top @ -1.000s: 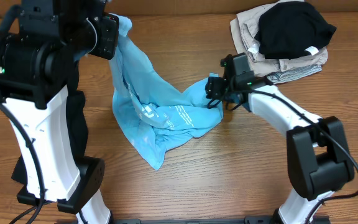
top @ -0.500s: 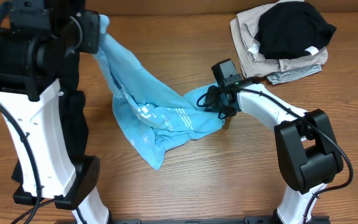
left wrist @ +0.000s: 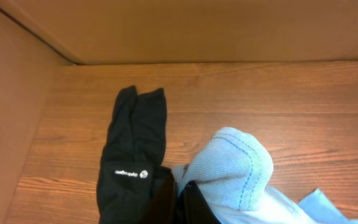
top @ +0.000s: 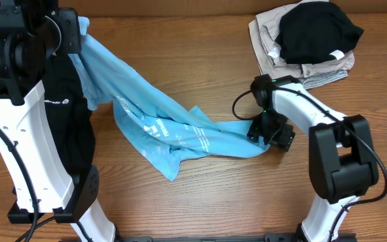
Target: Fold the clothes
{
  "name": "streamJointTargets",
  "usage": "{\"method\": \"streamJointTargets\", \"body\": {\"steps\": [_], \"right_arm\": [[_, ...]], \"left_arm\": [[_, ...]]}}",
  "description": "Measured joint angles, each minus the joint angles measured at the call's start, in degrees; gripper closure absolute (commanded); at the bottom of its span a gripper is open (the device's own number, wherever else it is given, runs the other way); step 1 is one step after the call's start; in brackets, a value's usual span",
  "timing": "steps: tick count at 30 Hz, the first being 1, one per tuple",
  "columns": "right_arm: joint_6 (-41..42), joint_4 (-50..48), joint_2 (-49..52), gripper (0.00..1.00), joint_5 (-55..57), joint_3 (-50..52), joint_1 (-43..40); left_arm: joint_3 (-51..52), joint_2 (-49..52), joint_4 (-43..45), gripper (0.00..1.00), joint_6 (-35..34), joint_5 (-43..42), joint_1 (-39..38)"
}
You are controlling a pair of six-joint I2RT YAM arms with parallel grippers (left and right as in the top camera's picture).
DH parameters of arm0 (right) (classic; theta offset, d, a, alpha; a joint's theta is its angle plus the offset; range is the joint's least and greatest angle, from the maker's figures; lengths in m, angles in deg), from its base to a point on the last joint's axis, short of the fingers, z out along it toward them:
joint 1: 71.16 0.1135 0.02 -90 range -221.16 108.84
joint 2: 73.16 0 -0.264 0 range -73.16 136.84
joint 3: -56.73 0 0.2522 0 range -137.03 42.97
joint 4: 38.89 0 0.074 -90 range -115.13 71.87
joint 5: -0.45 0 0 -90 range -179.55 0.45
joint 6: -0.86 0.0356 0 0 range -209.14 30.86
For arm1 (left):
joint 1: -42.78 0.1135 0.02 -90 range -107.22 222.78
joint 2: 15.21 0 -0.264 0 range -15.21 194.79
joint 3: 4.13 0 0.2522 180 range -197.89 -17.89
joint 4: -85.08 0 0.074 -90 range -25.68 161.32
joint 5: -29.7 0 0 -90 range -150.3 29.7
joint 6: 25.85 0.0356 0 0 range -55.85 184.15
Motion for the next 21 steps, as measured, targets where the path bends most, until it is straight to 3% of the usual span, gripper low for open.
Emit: {"method": "streamJointTargets", "body": {"steps": [10,16,21], "right_arm": [[-15.3,-17.1,-13.0,0.24,-3.5,-1.1,0.1],[-25.0,-25.9,-12.0,0.27,-5.1,-1.7,5.6],[-28.3,-28.0,-8.4,0.27,-5.0,-1.7,7.5]], "left_arm": [[5.2,0.0,0.2,0.96,0.0,-1.7,0.0],[9.7,0.0,1.1,0.96,0.0,-2.6,0.0],[10.7,0.0,1.5,0.96,0.0,-2.8,0.0]]}}
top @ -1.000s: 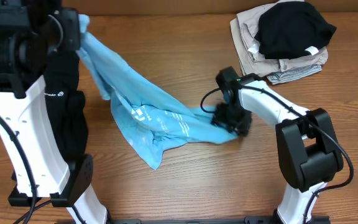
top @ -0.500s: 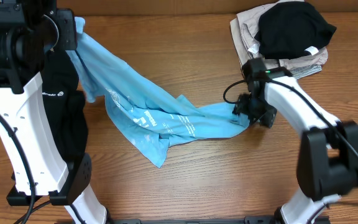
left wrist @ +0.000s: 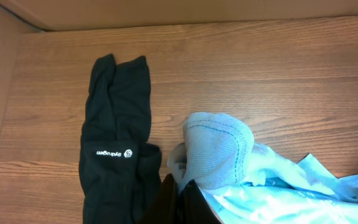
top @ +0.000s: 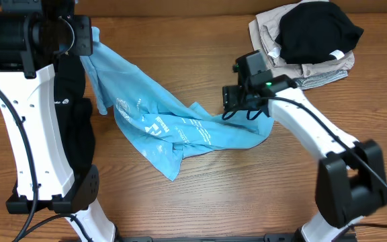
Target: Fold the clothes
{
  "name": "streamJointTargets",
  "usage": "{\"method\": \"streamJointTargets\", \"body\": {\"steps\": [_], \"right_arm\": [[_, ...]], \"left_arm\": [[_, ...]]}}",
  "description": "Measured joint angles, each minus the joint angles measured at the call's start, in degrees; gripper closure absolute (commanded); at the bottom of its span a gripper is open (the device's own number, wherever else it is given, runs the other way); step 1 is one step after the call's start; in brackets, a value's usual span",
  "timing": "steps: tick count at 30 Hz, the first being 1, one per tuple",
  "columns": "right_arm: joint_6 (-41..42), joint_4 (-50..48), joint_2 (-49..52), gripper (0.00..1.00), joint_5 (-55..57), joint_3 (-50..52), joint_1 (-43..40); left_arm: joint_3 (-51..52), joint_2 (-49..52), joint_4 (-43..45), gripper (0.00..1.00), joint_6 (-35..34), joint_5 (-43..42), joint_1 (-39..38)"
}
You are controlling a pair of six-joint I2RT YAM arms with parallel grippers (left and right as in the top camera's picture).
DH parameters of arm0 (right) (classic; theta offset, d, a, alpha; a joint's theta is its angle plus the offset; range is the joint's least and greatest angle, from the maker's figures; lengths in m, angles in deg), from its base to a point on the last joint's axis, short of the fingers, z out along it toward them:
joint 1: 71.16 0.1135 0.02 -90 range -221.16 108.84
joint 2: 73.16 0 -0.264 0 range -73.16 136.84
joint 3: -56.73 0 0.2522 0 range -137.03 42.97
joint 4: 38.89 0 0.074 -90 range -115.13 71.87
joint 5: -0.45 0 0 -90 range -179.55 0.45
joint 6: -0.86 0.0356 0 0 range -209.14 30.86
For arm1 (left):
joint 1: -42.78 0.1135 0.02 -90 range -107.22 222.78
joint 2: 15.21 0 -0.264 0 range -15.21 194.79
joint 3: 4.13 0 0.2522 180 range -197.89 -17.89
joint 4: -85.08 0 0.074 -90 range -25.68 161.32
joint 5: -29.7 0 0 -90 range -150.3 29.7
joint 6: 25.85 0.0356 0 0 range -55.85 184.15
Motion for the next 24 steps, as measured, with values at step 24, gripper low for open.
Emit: {"method": "streamJointTargets", "body": {"steps": [24], "right_arm": [[-9.2,-1.0,10.8,0.44,3.1,0.0,-0.4]], "left_arm": [[0.0,0.0,-0.3,0.96,0.0,-0.2,0.0]]}}
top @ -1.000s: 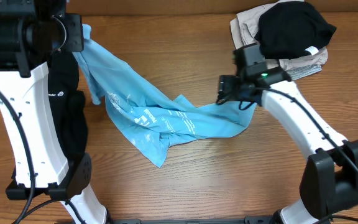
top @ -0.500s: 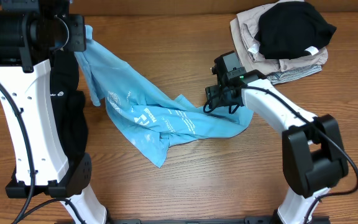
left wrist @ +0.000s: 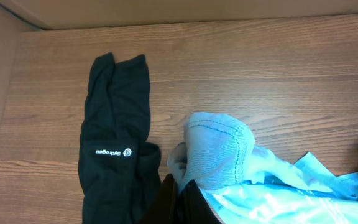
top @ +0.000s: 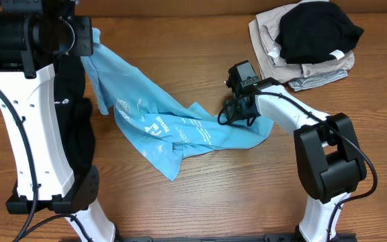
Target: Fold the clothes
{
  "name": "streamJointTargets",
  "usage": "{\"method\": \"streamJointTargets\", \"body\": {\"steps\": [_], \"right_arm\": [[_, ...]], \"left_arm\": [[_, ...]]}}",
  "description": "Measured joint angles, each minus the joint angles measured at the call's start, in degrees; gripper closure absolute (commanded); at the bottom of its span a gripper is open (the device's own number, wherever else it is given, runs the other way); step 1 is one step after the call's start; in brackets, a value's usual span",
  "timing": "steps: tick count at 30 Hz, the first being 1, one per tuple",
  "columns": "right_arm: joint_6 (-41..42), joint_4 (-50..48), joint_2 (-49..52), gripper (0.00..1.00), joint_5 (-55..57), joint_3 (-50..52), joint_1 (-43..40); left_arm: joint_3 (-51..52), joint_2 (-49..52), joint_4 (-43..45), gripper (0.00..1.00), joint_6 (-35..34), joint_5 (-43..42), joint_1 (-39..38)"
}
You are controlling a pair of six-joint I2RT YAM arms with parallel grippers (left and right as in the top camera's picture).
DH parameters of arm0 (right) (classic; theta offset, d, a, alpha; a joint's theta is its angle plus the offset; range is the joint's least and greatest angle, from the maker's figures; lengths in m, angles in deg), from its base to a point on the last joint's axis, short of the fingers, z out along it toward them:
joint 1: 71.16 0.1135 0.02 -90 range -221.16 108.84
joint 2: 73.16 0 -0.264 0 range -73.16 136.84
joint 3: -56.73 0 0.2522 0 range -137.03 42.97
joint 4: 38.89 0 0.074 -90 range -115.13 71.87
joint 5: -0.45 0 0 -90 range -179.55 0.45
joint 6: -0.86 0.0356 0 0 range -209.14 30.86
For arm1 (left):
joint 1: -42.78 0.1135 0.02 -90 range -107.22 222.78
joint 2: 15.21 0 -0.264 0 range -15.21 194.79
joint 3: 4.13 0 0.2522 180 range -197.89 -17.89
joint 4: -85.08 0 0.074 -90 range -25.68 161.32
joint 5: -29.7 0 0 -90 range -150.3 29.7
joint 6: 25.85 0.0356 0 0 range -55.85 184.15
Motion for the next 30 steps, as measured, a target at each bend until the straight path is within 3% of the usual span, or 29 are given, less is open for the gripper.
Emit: {"method": "streamJointTargets", "body": {"steps": [4,9,19,30], "right_arm": [[-0.6,0.1,0.0,0.64,0.5,0.0,0.0],[-0.5,1.5,0.0,0.96,0.5,-0.1,0.0],[3.5,9.7,-0.4,0.96,1.0,-3.0,-1.0],[6.3,28.6,-17.0,0.96,1.0,-26.3,-10.8]], "left_arm": [[0.0,0.0,-0.2,0.96,0.0,0.0,0.0],[0.0,0.5,-0.8,0.96,0.0,0.0,0.0],[0.1,2.0,0.2,0.96,0.0,-0.7,0.0],[0.1,2.0,1.6,0.96,0.0,-0.6,0.3]]}}
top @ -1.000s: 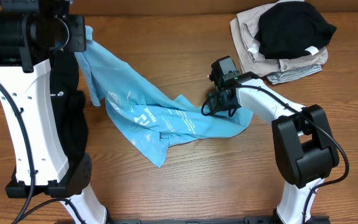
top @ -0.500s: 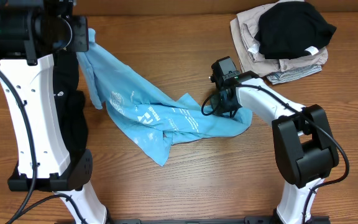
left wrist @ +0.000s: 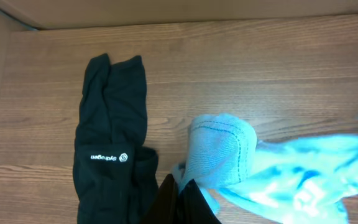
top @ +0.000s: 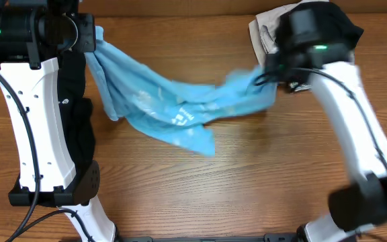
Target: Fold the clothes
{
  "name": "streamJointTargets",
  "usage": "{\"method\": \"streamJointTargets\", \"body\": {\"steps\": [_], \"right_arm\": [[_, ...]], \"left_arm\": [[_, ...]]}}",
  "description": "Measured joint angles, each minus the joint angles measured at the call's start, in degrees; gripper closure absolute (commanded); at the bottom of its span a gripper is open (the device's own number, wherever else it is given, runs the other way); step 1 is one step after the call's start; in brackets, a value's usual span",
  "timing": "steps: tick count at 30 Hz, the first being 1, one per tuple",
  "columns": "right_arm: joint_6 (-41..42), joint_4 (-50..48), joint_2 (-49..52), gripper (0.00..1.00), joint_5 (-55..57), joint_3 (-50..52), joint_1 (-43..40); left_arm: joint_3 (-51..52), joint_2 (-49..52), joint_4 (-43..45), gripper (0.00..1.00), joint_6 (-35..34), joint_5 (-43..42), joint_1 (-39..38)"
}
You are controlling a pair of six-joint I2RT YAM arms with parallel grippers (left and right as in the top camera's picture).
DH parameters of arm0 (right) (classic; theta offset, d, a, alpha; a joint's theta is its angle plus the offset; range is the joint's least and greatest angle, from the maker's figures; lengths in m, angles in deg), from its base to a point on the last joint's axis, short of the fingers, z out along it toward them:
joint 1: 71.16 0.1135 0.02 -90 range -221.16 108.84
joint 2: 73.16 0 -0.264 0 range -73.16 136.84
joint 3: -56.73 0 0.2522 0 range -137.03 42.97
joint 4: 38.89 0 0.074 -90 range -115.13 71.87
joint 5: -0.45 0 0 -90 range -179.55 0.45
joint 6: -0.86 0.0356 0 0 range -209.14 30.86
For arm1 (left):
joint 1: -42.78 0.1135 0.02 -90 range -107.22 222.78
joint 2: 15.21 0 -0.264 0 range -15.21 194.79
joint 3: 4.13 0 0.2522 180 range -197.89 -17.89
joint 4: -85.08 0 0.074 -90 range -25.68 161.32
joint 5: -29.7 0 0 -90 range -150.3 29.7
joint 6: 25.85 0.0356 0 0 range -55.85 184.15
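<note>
A light blue shirt [top: 173,101] hangs stretched and blurred above the wooden table [top: 247,181], spanning both arms. My left gripper [top: 89,37] at the back left is shut on one end of it. In the left wrist view that gripper [left wrist: 182,198] pinches a ribbed blue edge [left wrist: 219,152] between dark fingers. My right gripper [top: 266,72] at the back right is raised and shut on the shirt's other end. The middle of the shirt sags toward the table.
A black garment [top: 80,134] with a small white logo lies flat along the left side under the left arm; the left wrist view shows the garment [left wrist: 107,155] too. A pile of folded clothes [top: 264,30] with a black piece on top sits at the back right, partly behind the right arm.
The right gripper was low at the shirt's right end on the table. It now stands higher and further back right with that end, and the shirt is off the table. The left gripper kept its hold.
The left gripper held one end of the blue shirt high throughout, the rest trailing on the table. The right gripper was at the shirt's far right corner, then above its upper edge, then down on that edge. Now the shirt hangs between both grippers.
</note>
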Motion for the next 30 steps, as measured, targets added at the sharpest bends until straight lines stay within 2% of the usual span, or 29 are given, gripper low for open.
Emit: {"method": "streamJointTargets", "body": {"steps": [6,13,23,27,30], "right_arm": [[0.3,3.3,-9.1,0.96,0.1,-1.9,-0.9],[1.6,6.4,-15.0,0.96,0.0,-1.9,-0.9],[6.9,18.7,-26.4,0.96,-2.8,-1.7,-0.9],[7.4,20.1,-26.4,0.96,-5.3,3.3,-0.9],[7.8,19.3,-25.6,0.96,-8.5,11.1,-0.8]], "left_arm": [[0.0,0.0,2.3,0.96,0.0,0.0,1.9],[-1.1,-1.3,5.4,0.96,0.0,0.0,5.9],[-5.0,-13.2,2.3,0.96,0.0,-1.6,6.8],[-5.1,-14.2,-0.3,0.96,0.0,-3.5,6.8],[-5.0,-11.9,-2.2,0.96,0.0,-4.5,6.8]]}}
